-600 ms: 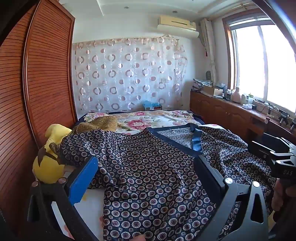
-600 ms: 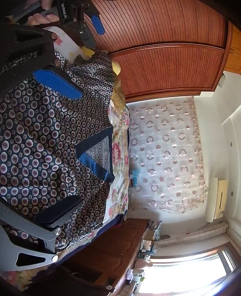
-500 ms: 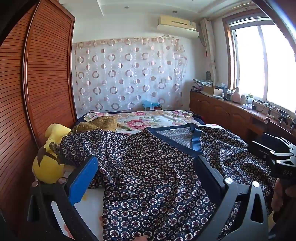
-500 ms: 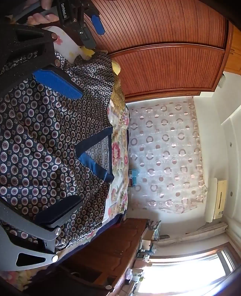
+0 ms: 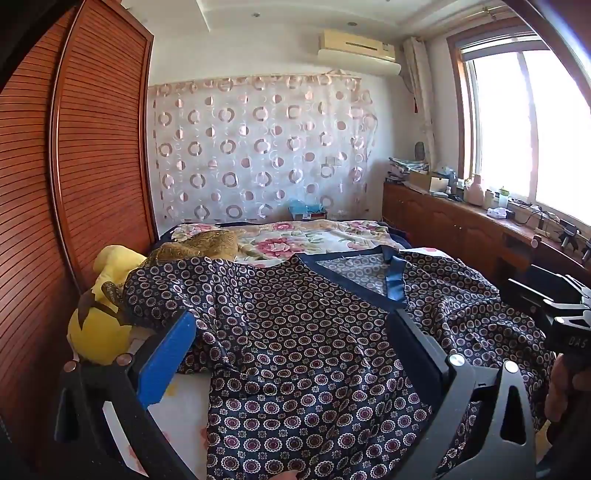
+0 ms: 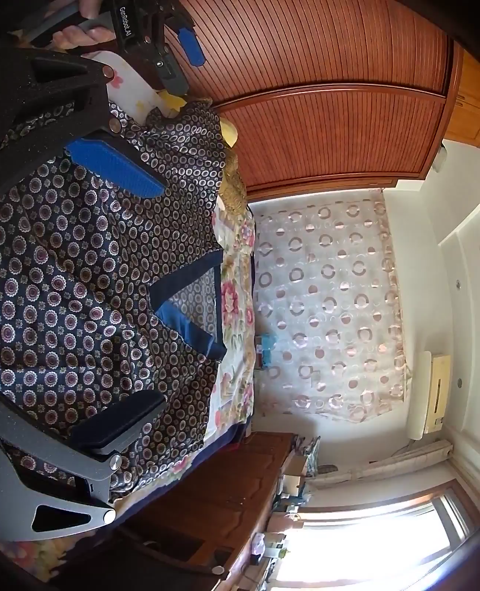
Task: Fold small clothes
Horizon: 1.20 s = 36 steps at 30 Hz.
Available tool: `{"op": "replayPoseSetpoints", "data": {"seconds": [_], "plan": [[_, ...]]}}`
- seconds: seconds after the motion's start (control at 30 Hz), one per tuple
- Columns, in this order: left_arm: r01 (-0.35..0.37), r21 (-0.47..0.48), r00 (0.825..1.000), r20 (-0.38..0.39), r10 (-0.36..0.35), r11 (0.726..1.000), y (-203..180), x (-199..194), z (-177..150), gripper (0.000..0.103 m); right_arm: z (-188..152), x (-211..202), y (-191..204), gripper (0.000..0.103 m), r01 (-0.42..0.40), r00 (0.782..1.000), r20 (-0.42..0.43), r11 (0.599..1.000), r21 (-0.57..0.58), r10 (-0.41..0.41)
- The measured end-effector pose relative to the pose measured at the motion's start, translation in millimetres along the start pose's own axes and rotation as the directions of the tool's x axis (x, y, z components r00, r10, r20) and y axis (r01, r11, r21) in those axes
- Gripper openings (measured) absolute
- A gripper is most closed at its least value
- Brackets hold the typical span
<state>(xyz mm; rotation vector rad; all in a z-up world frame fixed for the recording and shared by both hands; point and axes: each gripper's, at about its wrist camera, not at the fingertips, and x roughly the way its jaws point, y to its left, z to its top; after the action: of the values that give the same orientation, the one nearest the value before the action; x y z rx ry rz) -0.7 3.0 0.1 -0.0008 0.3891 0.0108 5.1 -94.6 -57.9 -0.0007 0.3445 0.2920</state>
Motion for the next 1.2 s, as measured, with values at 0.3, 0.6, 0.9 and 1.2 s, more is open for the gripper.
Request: {"op": "replayPoseSetpoints", "data": {"seconds": [0.3,0.6,0.9,1.2], "plan": [[-0.01,-0.002,1.0,0.006,0.01,1.0,0.1,-1.8,0.1,0.103,0.2,0.9,-2.8,0.103,0.0,1.0,-0.001,1.0,0.007,0.0],[-0.008,-0.003,1.0,0.008,0.008,1.0,0.3,-2.6,0.6,0.103,-0.4,2.1,-1.5,0.103,-0.001,1.0,-0.002,1.0,0.005,0.001],[-0.009,-0.002,1.0,0.009,0.009,1.0,-0.5,-3.5,1.1,0.103,-0.3,2.3,-1.6,0.103,0.0,1.0,-0.001,1.0,0.005,0.0],[-0.008,-0.005,1.0,0.015,0.008,1.0,-0.1,-5.5,3.2,0.103,-0.6,2.4,-1.4,0.103,-0.002,1.0,0.001,1.0,0.006,0.002]]}}
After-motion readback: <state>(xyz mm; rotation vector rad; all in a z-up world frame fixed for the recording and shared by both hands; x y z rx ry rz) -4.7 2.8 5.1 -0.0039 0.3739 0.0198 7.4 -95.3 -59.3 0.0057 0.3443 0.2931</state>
